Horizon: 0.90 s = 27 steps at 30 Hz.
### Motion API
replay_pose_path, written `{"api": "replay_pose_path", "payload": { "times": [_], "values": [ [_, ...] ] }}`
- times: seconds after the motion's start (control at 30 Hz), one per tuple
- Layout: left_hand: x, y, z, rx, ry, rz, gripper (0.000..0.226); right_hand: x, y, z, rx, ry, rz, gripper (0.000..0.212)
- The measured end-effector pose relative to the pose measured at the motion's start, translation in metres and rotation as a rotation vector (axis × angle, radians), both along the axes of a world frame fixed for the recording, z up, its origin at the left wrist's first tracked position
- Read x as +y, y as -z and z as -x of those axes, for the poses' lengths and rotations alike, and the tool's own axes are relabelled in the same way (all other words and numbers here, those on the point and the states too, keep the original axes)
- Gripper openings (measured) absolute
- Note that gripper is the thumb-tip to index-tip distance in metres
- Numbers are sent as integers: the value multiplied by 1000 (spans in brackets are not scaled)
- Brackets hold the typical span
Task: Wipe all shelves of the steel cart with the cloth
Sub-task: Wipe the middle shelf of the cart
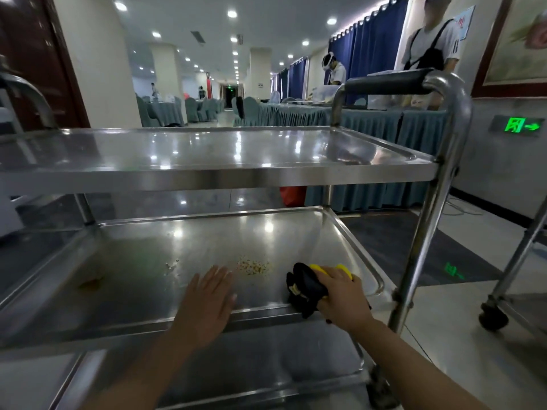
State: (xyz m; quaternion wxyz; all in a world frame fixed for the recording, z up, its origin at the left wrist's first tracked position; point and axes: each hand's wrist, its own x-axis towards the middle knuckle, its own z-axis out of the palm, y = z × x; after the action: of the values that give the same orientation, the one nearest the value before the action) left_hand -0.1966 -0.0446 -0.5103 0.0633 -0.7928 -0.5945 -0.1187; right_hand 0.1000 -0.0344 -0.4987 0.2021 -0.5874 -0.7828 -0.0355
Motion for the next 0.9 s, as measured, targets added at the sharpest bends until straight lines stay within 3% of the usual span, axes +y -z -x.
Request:
{"api": "replay_pose_path", "payload": {
  "times": [0.07,0.2,0.27,0.37,0.53,0.6,0.73,0.9],
  "values": [
    [8,14,3,-21,-71,74,98,6,20,2,-65,44,109,61],
    [20,33,0,-22,-134,140,62,11,38,1,-125,38,132,75],
    [22,38,-2,-20,-119,140,64,13,39,-9,-196,12,124,75],
    [22,44,0,-19,-92,80,89,23,35,-33,-207,94,143,70],
    [21,47,0,7,-82,55,86,46,27,-17,-90,351,302,78],
    [21,48,-1,14,-103,55,85,52,31,19,-72,288,328,89],
    [16,46,2,45,-127,38,85,56,40,82,-119,-39,334,87],
    [13,44,2,39,-115,33,83,62,43,30,-160,-17,285,64]
  ]
}}
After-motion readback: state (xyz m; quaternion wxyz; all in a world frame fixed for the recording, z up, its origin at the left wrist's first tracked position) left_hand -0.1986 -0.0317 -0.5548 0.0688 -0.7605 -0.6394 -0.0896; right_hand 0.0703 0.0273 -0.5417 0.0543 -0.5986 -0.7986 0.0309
